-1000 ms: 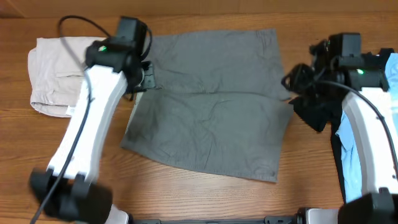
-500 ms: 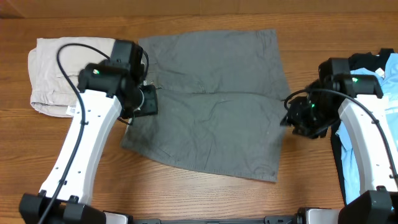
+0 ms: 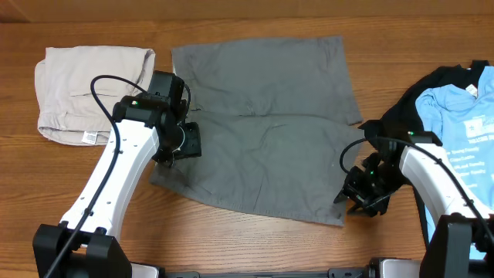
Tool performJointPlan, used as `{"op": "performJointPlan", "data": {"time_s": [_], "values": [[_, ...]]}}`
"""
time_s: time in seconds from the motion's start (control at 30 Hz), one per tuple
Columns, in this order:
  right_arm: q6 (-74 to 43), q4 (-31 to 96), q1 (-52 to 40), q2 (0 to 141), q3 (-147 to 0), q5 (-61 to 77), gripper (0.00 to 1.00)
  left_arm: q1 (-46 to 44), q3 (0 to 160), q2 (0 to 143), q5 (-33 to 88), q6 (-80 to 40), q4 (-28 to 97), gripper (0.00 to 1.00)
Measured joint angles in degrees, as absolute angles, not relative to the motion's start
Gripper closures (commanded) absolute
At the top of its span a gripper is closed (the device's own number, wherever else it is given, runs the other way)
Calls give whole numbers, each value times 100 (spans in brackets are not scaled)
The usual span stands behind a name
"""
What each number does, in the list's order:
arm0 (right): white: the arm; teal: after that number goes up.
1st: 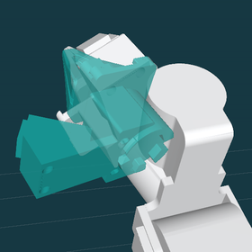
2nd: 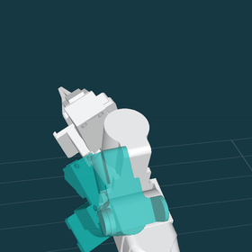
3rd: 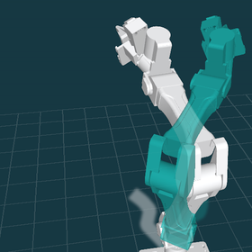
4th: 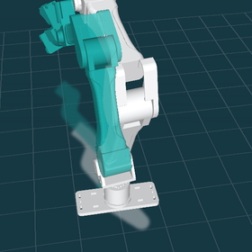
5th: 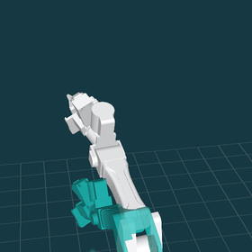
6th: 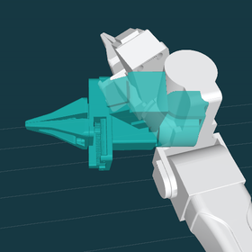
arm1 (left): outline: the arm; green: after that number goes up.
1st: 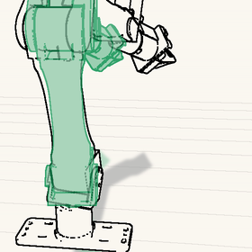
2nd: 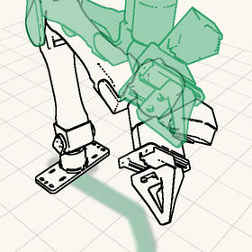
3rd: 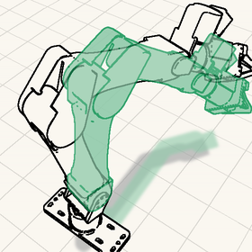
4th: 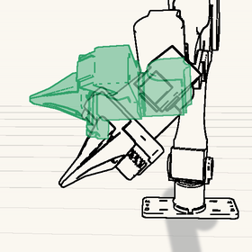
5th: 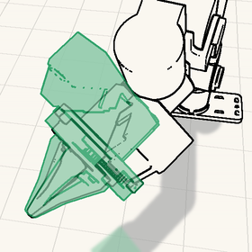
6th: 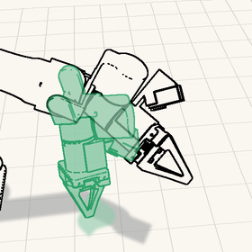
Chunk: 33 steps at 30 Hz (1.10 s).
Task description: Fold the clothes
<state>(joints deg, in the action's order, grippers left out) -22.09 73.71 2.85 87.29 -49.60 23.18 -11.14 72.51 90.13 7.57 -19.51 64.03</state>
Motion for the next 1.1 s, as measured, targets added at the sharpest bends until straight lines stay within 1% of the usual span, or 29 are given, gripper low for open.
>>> {"op": "performJointPlan", "data": {"time_s": [0.13, 0.17, 0.23, 0.37, 0.47, 0.67, 0.87, 1.1], "values": [[-2545, 6820, 285, 8729, -4648, 2353, 55, -1114, 7244, 9013, 757, -1951, 6403, 51], [-2622, 6801, 285, 8729, -4617, 2357, 55, -1114, 7244, 9013, 757, -1942, 6403, 50], [-2698, 6803, 285, 8729, -4593, 2355, 52, -1114, 7244, 9013, 760, -1907, 6438, 50], [-2744, 7251, 285, 8729, -4547, 2259, 53, -1114, 7238, 9013, 760, -1817, 6512, 49], [-2753, 7312, 287, 8729, -4528, 2196, 53, -1114, 7236, 9013, 757, -1776, 6521, 48], [-2825, 6665, 285, 8726, -4093, 2401, 53, -1114, 7234, 9013, 760, -1756, 6514, 48], [-2867, 6622, 298, 8726, -3876, 2510, 53, -1114, 7234, 9013, 777, -1754, 6517, 47], [-3133, 6283, 301, 8726, -3841, 2532, 53, -1114, 7234, 9013, 779, -1754, 6541, 46]]}}
